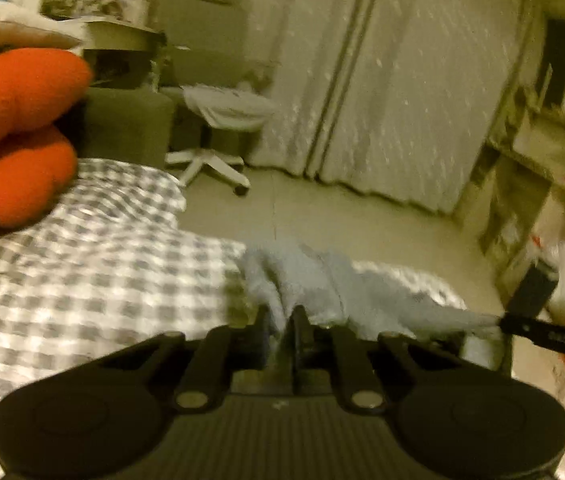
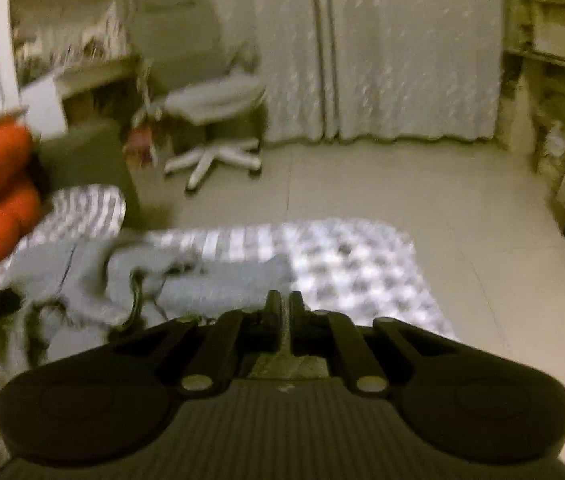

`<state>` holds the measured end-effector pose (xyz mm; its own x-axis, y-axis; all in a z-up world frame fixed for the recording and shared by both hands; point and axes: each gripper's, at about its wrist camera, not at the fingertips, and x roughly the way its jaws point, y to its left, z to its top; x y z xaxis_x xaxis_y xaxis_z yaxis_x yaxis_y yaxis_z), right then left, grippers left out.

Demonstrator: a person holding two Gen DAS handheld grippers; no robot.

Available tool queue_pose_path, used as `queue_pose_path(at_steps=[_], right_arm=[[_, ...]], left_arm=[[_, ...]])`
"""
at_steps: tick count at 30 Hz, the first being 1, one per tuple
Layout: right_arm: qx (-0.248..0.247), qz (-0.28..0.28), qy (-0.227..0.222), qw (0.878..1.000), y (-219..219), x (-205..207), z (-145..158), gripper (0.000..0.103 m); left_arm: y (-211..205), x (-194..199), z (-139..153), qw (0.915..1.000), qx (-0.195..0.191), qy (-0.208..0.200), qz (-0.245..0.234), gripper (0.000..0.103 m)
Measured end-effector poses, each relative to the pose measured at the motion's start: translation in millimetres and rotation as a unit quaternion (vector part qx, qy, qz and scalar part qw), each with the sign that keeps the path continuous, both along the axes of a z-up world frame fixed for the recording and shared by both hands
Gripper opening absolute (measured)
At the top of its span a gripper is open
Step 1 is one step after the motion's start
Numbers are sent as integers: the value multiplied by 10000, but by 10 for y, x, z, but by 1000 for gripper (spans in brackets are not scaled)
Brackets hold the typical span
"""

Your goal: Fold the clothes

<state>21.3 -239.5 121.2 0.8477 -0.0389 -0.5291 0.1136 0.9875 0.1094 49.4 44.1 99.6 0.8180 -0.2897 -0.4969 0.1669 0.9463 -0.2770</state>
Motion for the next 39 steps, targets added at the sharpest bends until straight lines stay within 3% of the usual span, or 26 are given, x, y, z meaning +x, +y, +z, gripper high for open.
queue_pose_path(at_steps=[5,7,8,10,12,13,15,17,19,21,23,25,27,31,35,36,37,38,39], right_arm=[[158,-356,-1306,9907,-90,-392,379,1],[127,-510,-1599,9857,-116,-498,492,0],[109,-588,-1742,9829,-129,-551,547,0],[36,-342,-1413,9894,-118,-442,489,1],[-19,22,-709,9975,-59,-203,234,2],[-143,124,-384,9991,-13,-103,121,4],[-365,266,106,9989,73,64,-65,12],[-399,324,257,9983,99,136,-128,23],[-369,412,293,9980,120,174,-142,70],[-424,605,280,9969,152,159,-170,73],[-492,748,362,9953,204,174,-214,73],[-532,898,523,9932,223,208,-263,73],[-559,850,829,9913,235,238,-331,73],[-581,605,1241,9887,162,327,-487,73],[-112,534,1291,9901,30,419,-552,73],[66,605,1254,9902,9,451,-569,72],[138,718,1266,9893,33,479,-591,57],[204,833,1279,9881,58,507,-614,41],[84,819,1234,9889,101,514,-617,9]], left_arm=[[419,-305,258,9963,-747,-246,350,10],[540,-339,295,9948,-810,-291,540,10],[569,-296,238,9957,-724,-89,576,10],[608,-179,68,9959,-490,472,601,10],[646,-9,-244,9869,-260,1424,712,11],[694,46,-373,9801,-305,1790,799,11],[807,75,-452,9734,-566,2016,933,15],[855,66,-379,9757,-615,1877,953,26],[795,35,-266,9837,-361,1513,900,54],[693,10,-200,9910,-109,1143,681,66],[581,13,-204,9955,38,908,277,71],[382,13,-224,9969,305,708,-125,83],[137,-22,-264,9946,856,455,-363,86],[-366,-61,-379,9769,1970,29,-826,87],[-584,29,-498,9657,2400,-126,-986,85],[-549,62,-499,9670,2369,-82,-937,75],[-514,96,-499,9682,2338,-37,-887,51],[-479,129,-499,9694,2308,7,-838,39],[-397,148,-472,9731,2191,38,-719,20]])
